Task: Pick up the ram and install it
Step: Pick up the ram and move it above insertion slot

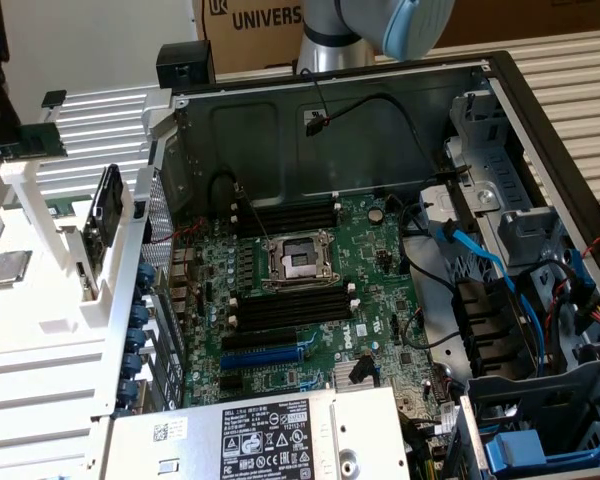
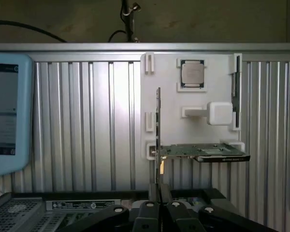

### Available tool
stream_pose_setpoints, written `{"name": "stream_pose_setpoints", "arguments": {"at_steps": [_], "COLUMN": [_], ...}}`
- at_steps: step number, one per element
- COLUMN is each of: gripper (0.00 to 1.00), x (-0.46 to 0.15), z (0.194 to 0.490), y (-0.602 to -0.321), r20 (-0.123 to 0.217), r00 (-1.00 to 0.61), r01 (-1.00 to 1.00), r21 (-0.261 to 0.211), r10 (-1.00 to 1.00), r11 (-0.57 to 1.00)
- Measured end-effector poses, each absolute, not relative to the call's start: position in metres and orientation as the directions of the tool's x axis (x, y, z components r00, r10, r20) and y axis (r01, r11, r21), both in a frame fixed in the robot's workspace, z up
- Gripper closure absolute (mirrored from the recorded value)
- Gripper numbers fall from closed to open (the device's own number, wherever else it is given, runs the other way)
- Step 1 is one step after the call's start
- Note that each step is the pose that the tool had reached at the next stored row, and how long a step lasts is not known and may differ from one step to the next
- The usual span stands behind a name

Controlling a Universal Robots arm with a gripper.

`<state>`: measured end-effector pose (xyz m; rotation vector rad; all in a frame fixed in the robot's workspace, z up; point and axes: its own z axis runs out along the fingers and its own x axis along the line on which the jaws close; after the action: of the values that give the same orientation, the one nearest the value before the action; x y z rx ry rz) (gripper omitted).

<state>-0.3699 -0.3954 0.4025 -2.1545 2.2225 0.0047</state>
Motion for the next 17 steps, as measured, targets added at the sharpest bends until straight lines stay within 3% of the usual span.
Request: {"name": "stream_pose_setpoints", "arguments": {"at_steps": [17], "gripper": [0.88], "x": [-0.292], "z": [0.416], "y": [-0.397], "r20": [-0.035], "r00": [-0.031], "r01": [-0.999], "r21": [-0.02], "r10": [-0.999], "r11": [0.032]}}
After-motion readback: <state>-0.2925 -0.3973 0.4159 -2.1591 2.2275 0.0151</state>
